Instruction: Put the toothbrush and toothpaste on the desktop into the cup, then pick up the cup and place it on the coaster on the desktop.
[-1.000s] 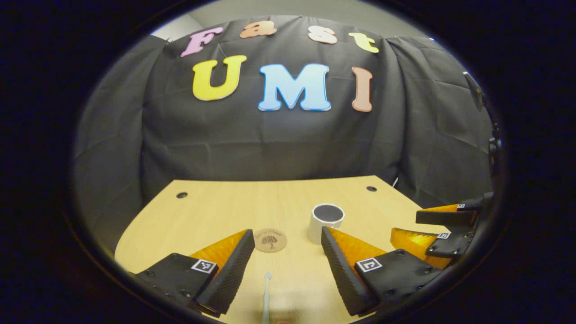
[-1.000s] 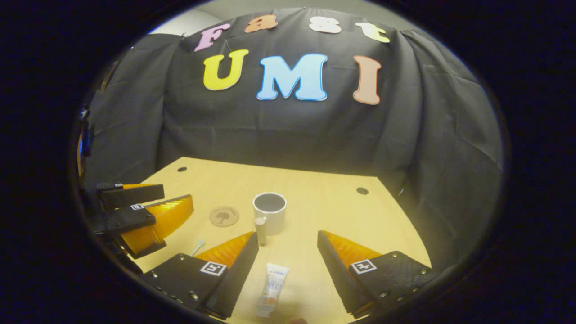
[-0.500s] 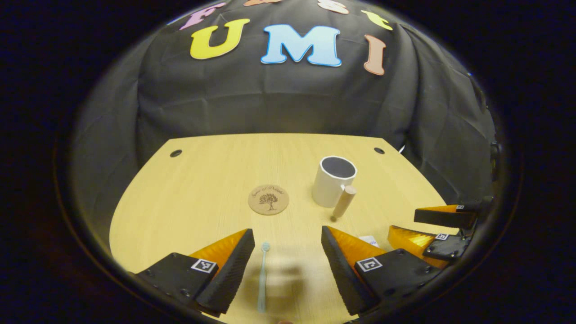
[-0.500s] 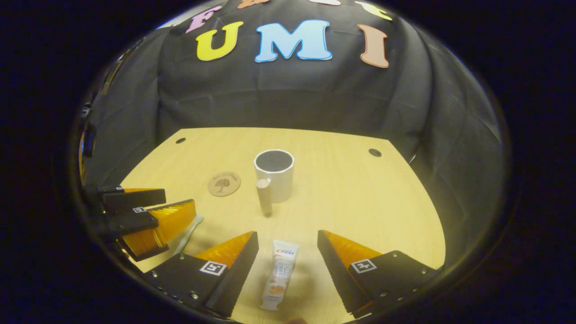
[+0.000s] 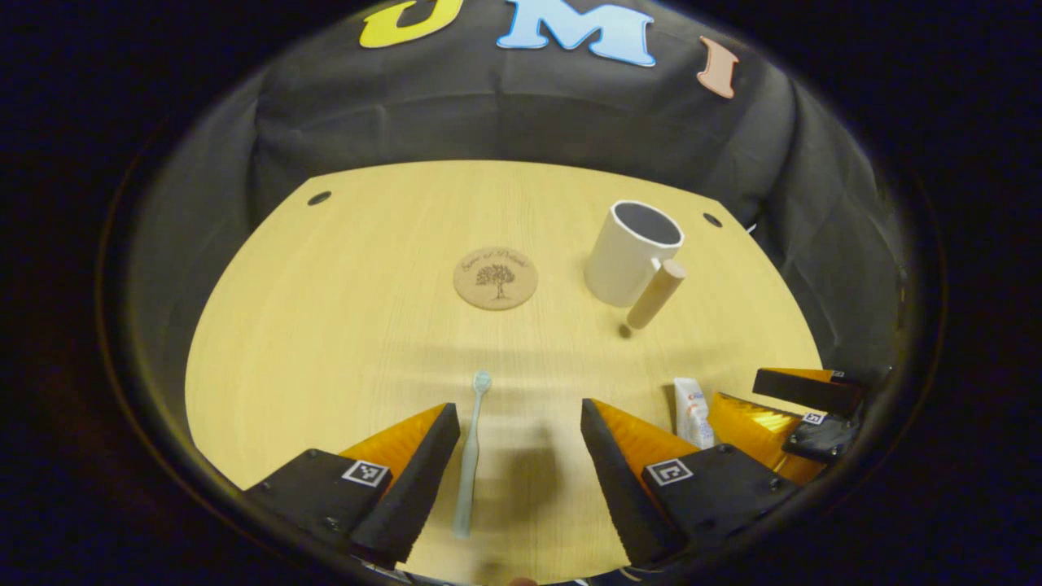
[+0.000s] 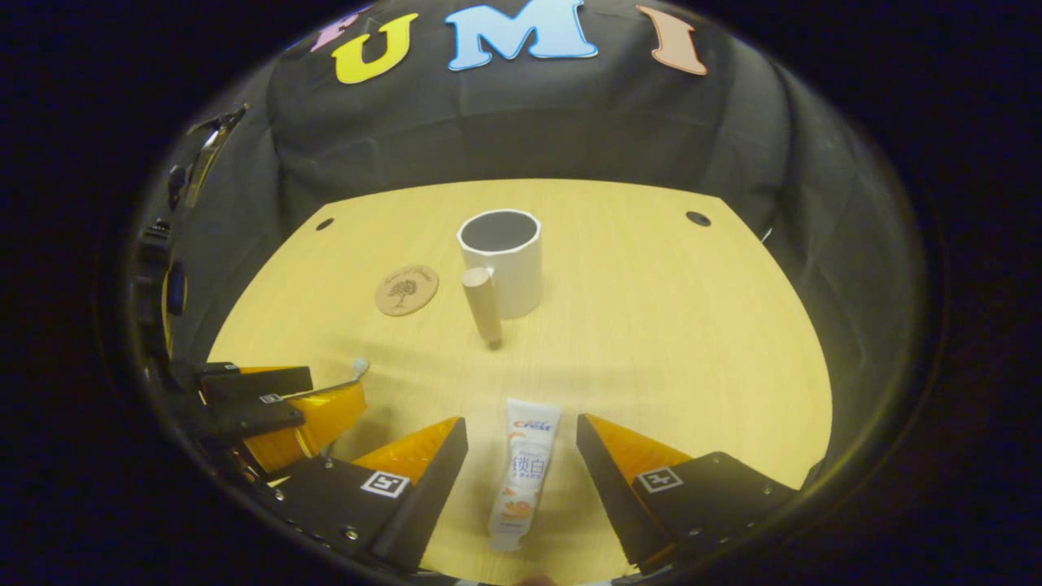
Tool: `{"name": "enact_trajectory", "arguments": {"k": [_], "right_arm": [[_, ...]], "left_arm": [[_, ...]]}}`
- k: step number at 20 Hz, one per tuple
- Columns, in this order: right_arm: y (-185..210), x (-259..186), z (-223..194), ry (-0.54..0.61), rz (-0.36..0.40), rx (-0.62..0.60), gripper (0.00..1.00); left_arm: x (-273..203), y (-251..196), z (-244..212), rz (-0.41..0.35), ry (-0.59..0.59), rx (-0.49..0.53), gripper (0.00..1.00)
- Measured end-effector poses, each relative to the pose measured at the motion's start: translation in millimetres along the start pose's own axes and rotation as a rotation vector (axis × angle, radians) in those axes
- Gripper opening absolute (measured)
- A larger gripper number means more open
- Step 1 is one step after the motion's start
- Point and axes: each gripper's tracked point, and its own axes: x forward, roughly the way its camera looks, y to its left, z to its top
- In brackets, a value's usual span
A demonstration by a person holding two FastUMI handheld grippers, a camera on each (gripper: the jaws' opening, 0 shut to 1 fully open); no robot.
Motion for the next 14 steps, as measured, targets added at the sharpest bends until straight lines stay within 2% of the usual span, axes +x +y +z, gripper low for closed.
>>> {"name": "enact_trajectory", "arguments": {"k": [7, 14], "right_arm": [[1, 11, -25, 0.146, 0.002, 0.018, 0.87], [5, 26, -47, 0.267, 0.021, 0.060, 0.87]], "left_arm": [[18, 15, -34, 0.017, 0.185, 0.021, 0.99], [26, 23, -51, 0.021, 0.292, 0.056, 0.99]]}}
